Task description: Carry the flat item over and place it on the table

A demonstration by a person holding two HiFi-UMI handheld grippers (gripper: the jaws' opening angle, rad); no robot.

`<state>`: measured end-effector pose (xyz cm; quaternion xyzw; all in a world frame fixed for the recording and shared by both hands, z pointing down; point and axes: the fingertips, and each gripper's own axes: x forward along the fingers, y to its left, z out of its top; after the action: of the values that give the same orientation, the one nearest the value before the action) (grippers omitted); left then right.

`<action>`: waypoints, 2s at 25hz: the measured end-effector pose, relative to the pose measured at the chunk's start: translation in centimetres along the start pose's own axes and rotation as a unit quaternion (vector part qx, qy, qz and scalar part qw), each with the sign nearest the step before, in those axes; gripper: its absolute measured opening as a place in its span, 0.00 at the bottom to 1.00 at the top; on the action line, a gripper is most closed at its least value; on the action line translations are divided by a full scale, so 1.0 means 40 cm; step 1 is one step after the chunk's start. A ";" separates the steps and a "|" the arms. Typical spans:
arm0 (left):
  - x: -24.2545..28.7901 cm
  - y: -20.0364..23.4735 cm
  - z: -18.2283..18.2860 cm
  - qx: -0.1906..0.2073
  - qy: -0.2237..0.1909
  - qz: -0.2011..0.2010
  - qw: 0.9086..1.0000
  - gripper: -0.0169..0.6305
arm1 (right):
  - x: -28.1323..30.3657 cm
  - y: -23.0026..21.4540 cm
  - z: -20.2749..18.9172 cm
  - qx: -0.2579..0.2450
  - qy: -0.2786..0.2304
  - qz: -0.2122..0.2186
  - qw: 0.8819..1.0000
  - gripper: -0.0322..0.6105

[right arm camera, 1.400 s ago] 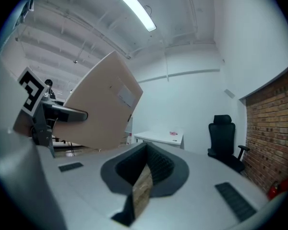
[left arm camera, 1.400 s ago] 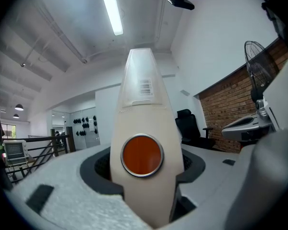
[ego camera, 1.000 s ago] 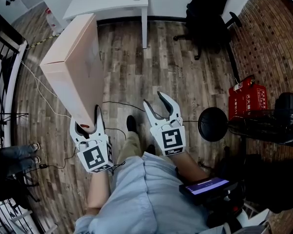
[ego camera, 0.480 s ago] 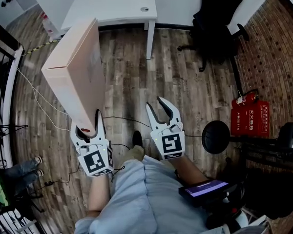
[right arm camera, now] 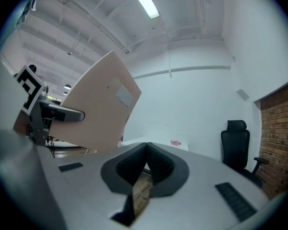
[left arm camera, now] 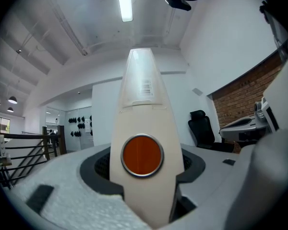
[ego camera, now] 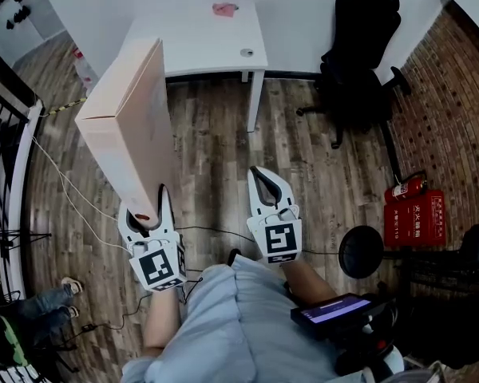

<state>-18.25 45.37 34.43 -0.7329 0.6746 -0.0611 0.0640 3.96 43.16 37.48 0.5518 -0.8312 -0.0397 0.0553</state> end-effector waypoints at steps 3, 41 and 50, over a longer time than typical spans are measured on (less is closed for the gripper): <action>0.034 0.013 0.006 -0.001 -0.004 -0.003 1.000 0.45 | 0.031 -0.007 0.012 -0.002 -0.003 -0.003 1.000 0.06; 0.870 -0.032 -0.004 0.009 0.034 0.048 0.998 0.45 | 0.850 -0.444 -0.056 0.024 0.018 0.077 0.997 0.06; 0.969 -0.002 0.015 0.016 0.022 0.069 0.997 0.45 | 0.968 -0.469 -0.039 0.020 0.004 0.092 0.996 0.06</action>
<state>-14.88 6.76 33.97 -0.6820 0.7237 -0.0834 0.0648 6.40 0.19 38.50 0.4744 -0.8787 -0.0150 0.0510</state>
